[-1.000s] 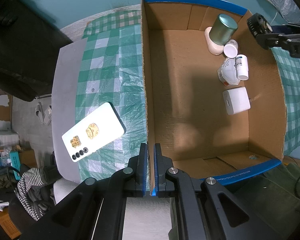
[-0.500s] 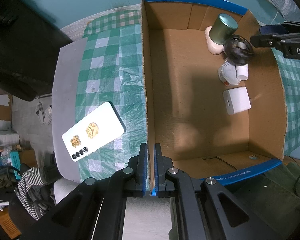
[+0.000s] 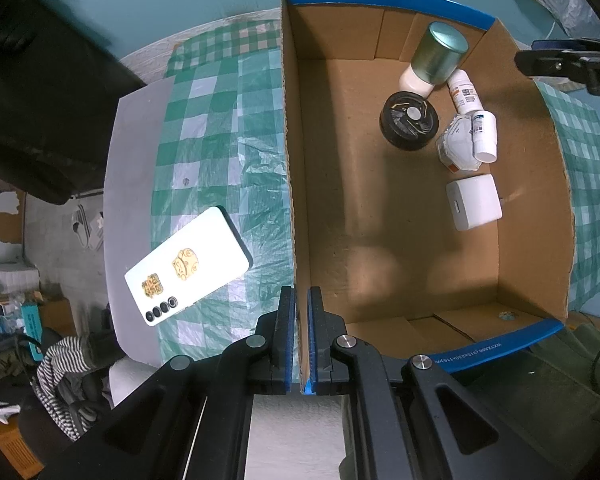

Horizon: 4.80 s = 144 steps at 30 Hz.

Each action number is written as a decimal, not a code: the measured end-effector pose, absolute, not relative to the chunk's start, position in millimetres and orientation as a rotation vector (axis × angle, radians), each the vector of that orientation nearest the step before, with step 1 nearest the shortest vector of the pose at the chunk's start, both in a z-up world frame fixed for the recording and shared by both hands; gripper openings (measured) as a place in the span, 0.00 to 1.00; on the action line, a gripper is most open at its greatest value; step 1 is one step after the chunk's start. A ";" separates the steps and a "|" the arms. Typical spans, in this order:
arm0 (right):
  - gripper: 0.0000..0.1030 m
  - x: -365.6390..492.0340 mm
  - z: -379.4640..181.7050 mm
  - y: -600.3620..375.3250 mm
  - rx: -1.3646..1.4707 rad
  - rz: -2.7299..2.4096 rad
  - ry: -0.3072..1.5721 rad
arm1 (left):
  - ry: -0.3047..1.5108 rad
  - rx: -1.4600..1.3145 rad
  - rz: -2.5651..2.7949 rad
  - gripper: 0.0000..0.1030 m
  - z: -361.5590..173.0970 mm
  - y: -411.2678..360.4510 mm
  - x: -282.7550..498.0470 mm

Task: Organize rigid objects
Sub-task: 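Move the right tool to the pink-gold SANY lighter and grasp it, then carry the lighter into the cardboard box and open the right tool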

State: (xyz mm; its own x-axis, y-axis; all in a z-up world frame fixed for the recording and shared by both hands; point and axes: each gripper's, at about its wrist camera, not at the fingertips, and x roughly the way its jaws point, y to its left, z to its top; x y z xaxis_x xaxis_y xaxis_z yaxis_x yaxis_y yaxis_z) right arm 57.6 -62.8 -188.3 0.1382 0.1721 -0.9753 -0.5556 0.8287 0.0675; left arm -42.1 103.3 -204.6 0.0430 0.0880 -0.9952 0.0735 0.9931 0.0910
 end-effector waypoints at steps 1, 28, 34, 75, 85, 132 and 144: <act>0.59 57.9 -186.8 -65.4 -0.340 0.540 1.335 | 1.529 0.129 0.011 0.05 -204.7 103.3 -42.0; 0.61 103.0 -212.5 -184.6 -0.135 0.262 1.453 | 1.529 0.131 0.013 0.05 -203.8 104.4 -40.5; 0.61 117.8 -241.0 -204.2 -0.068 0.208 1.521 | 1.528 0.130 0.013 0.05 -203.8 105.2 -40.3; 0.22 122.3 -312.3 -221.1 -0.075 0.089 1.592 | 1.540 0.113 0.022 0.05 -205.1 105.1 -42.7; 0.22 105.5 -303.4 -222.0 -0.102 0.156 1.594 | 1.540 0.113 0.020 0.05 -204.6 106.4 -43.8; 0.22 84.8 -186.7 -74.5 -0.290 0.576 1.449 | 1.537 0.116 0.010 0.05 -206.4 102.5 -38.5; 0.22 85.4 -206.0 -48.3 -0.354 0.612 1.474 | 1.538 0.115 0.009 0.05 -206.1 103.4 -39.1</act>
